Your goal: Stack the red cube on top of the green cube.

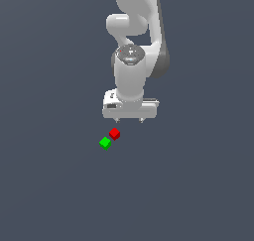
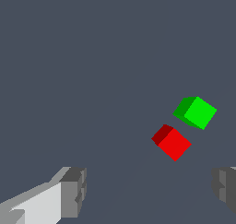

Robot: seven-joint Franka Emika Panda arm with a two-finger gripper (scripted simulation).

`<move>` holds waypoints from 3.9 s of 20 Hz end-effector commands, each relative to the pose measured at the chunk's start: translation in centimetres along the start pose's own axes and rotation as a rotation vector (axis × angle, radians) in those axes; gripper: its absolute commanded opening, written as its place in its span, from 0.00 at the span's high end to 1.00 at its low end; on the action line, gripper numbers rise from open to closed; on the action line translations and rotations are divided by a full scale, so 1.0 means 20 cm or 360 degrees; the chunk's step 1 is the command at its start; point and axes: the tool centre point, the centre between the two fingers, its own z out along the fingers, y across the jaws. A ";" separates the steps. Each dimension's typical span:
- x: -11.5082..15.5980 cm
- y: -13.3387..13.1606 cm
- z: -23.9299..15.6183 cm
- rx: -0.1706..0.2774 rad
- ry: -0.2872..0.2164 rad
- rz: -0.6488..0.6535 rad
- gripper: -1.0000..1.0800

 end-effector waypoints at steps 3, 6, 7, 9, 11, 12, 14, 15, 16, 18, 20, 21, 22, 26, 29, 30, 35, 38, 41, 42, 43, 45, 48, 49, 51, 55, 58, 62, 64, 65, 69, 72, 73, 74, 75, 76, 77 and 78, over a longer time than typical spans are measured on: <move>0.00 0.00 0.00 0.0000 0.0000 0.0006 0.04; 0.00 0.01 0.01 0.0000 0.0001 0.0035 0.04; 0.00 0.02 0.02 0.0000 0.0001 0.0051 0.04; 0.00 0.03 0.04 0.0000 0.0002 0.0090 0.04; 0.00 0.05 0.06 -0.0001 0.0003 0.0141 0.04; 0.00 0.06 0.07 -0.0001 0.0003 0.0171 0.04; 0.00 0.08 0.10 -0.0001 0.0004 0.0240 0.04; 0.00 0.09 0.12 -0.0001 0.0005 0.0279 0.04; 0.00 0.11 0.13 -0.0001 0.0006 0.0321 0.04; 0.00 0.14 0.17 -0.0001 0.0008 0.0415 0.04; 0.00 0.18 0.22 -0.0001 0.0010 0.0521 0.04; -0.01 0.19 0.24 -0.0002 0.0011 0.0578 0.04; -0.01 0.21 0.27 -0.0002 0.0012 0.0635 0.04; -0.04 0.28 0.35 -0.0001 0.0015 0.0836 0.04; -0.05 0.31 0.40 -0.0001 0.0017 0.0957 0.04; -0.06 0.32 0.42 -0.0001 0.0018 0.0992 0.04; -0.08 0.36 0.47 0.0000 0.0020 0.1122 0.04; -0.09 0.37 0.49 0.0001 0.0021 0.1163 0.04; -0.09 0.37 0.50 0.0001 0.0020 0.1175 0.04; -0.09 0.37 0.49 0.0002 0.0020 0.1173 0.04; -0.09 0.37 0.49 0.0002 0.0020 0.1170 0.04; -0.09 0.37 0.49 0.0001 0.0020 0.1169 0.04; -0.09 0.37 0.51 0.0001 0.0020 0.1169 0.04; -0.09 0.37 0.52 0.0001 0.0020 0.1169 0.04; -0.09 0.37 0.55 0.0001 0.0020 0.1169 0.04; -0.10 0.37 0.65 0.0001 0.0020 0.1169 0.04; -0.10 0.37 0.71 0.0001 0.0020 0.1169 0.04; -0.09 0.37 0.74 0.0002 0.0020 0.1168 0.04; -0.09 0.37 0.74 0.0002 0.0020 0.1168 1.00; -0.09 0.37 0.74 0.0002 0.0020 0.1168 1.00; -0.09 0.37 0.74 0.0002 0.0020 0.1168 1.00; -0.09 0.37 0.74 0.0002 0.0020 0.1168 1.00; -0.09 0.37 0.74 0.0002 0.0020 0.1168 1.00; -0.09 0.37 0.74 0.0003 0.0020 0.1168 1.00; -0.09 0.37 0.74 0.0003 0.0020 0.1168 1.00; -0.09 0.37 0.74 0.0003 0.0020 0.1168 1.00; -0.09 0.37 0.73 0.0003 0.0020 0.1168 1.00; -0.09 0.37 0.72 0.0003 0.0020 0.1168 1.00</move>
